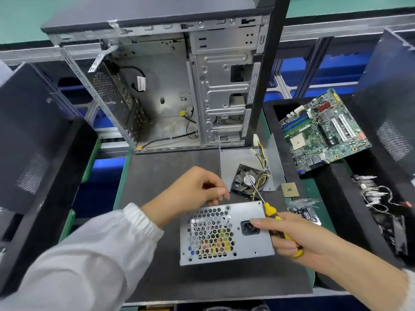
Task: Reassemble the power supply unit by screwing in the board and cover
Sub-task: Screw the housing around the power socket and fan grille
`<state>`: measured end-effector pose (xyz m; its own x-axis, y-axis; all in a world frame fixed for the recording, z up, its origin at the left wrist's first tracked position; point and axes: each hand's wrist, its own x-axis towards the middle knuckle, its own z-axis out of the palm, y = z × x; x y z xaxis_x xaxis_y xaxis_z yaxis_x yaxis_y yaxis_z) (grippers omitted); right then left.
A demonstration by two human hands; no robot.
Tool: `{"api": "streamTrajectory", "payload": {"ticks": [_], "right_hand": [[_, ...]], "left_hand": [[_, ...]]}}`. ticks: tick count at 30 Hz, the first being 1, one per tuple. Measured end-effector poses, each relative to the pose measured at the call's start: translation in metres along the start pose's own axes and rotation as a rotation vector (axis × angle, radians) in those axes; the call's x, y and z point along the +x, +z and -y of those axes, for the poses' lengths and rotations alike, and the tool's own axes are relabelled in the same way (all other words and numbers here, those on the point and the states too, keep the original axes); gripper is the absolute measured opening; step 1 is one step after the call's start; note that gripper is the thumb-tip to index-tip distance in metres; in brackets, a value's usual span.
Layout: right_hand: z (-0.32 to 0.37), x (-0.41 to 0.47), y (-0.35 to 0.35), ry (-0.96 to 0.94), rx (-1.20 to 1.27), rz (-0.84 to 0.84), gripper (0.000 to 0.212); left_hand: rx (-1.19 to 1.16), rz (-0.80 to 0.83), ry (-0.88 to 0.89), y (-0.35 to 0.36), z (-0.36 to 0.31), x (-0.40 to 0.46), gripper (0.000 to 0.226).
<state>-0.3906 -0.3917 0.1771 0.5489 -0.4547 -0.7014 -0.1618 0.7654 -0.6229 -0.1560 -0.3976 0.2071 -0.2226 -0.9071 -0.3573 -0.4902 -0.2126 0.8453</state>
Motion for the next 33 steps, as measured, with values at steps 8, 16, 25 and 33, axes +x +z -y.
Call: {"api": "streamTrajectory", "payload": {"ticks": [8,16,25,33], "right_hand": [[-0.008,0.006,-0.006,0.005,0.204,0.039,0.023],[-0.010,0.002,-0.005,-0.106,0.113,0.020,0.029],[0.003,-0.001,-0.005,-0.225,-0.306,-0.063,0.042],[0.021,-0.002,0.007,-0.951,-0.603,-0.375,0.014]], "left_hand": [[-0.003,0.523,-0.108,-0.005,-0.023,0.017,0.018],[-0.037,0.656,-0.051,0.008,-0.017,0.034,0.013],[-0.137,0.712,-0.093,0.008,-0.012,0.043,0.017],[-0.293,0.627,-0.130,0.008,-0.001,0.046,0.013]]}}
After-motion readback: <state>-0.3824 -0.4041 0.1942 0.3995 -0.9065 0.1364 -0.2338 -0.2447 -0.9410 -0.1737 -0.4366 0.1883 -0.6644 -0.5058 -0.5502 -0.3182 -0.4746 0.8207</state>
